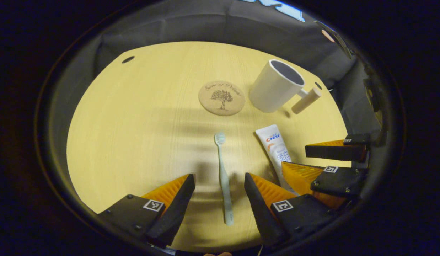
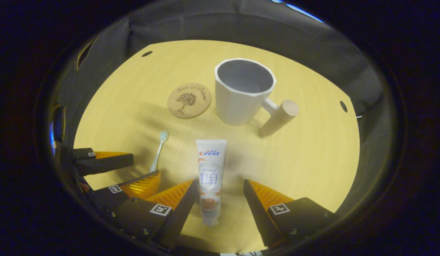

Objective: Put the toothbrush and toothpaste on the desktop into the cup, then pick up the cup and place it on the coaster on the desktop.

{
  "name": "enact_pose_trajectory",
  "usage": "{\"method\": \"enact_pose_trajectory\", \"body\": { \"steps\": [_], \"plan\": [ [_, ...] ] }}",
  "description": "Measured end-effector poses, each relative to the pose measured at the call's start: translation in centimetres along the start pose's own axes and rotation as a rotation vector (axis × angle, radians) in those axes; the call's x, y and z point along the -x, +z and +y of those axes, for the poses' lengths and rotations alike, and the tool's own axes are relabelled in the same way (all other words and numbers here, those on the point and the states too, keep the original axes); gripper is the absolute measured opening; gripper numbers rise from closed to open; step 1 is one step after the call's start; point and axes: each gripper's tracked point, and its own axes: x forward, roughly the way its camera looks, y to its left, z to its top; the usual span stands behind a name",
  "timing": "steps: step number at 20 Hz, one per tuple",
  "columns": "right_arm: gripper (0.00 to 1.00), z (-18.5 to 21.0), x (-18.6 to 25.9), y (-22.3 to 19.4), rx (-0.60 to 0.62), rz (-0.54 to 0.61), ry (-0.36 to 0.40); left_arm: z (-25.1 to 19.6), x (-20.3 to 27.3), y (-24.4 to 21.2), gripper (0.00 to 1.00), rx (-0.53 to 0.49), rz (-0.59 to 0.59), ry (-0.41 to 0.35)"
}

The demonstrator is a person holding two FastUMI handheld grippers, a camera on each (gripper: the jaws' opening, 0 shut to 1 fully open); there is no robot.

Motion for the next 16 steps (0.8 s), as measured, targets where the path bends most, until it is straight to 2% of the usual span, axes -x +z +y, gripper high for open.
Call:
{"method": "enact_pose_trajectory", "body": {
  "steps": [2,4,6,8,9,10,11,12,13,16],
  "plan": [
    [0.85,-0.1,-0.7,-0.3,-0.003,0.029,-0.001,0.7,-0.4,-0.2,0.95,-0.008,0.015,0.029],
    [0.85,-0.2,-1.6,-0.4,-0.018,0.045,-0.001,1.1,-0.5,0.1,0.92,-0.021,0.018,0.049],
    [0.8,-0.5,-2.0,-0.8,-0.026,0.066,-0.008,1.5,-0.4,0.0,0.92,-0.037,0.033,0.071],
    [0.81,-0.7,-2.4,-1.2,-0.028,0.082,-0.005,1.5,-0.6,-0.1,0.91,-0.063,0.045,0.095],
    [0.78,-0.5,-2.5,-1.5,-0.043,0.093,0.005,1.8,-0.8,-0.1,0.91,-0.073,0.051,0.118],
    [0.75,-0.6,-2.4,-1.2,-0.047,0.087,0.004,1.7,-0.8,-0.2,0.88,-0.077,0.052,0.123],
    [0.75,-0.7,-2.5,-1.4,-0.05,0.088,0.0,2.0,-0.9,0.0,0.82,-0.077,0.055,0.131],
    [0.72,-0.7,-2.6,-1.2,-0.059,0.088,0.002,1.9,-0.8,0.1,0.84,-0.076,0.055,0.132],
    [0.63,-0.6,-2.6,-1.3,-0.058,0.095,0.003,2.2,-0.9,0.1,0.79,-0.074,0.063,0.137],
    [0.63,-0.5,-2.5,-1.6,-0.043,0.113,0.008,2.6,-0.8,0.2,0.72,-0.075,0.076,0.143]
  ]
}}
